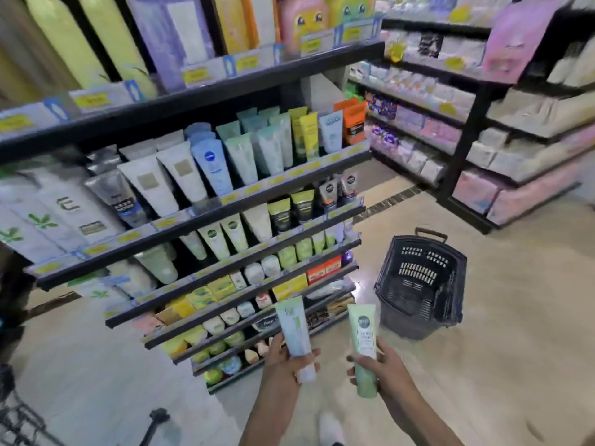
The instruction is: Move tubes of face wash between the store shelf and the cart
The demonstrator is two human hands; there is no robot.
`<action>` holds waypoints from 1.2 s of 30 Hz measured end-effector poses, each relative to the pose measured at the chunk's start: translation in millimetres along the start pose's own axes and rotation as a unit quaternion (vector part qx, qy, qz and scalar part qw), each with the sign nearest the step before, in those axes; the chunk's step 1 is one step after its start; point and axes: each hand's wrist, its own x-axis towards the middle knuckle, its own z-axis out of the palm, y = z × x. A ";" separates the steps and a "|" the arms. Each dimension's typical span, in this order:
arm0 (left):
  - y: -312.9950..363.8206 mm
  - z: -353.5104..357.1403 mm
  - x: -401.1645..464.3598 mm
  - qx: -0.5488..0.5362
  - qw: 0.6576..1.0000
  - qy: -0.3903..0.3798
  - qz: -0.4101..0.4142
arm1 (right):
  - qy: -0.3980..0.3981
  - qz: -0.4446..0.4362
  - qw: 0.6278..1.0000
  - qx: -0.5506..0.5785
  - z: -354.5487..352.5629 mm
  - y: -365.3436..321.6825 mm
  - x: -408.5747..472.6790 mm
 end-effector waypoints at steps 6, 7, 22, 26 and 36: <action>-0.1 50.0 53.7 -0.002 1.000 -0.007 -0.004 | -0.011 -0.019 1.000 -0.005 -19.4 -53.1 63.8; 1.3 59.7 63.2 -0.007 1.000 -0.009 -0.003 | -0.013 -0.024 1.000 -0.009 -21.1 -65.2 73.2; 14.5 131.9 131.3 -0.059 0.995 0.054 0.065 | -0.139 -0.030 0.983 -0.112 -28.0 -160.7 193.9; 15.8 134.5 123.2 -0.071 0.987 0.109 0.099 | -0.188 0.001 0.972 -0.139 -15.2 -166.8 216.1; 24.9 113.4 105.9 -0.079 0.950 0.239 0.184 | -0.297 0.025 0.939 -0.175 37.9 -165.5 236.6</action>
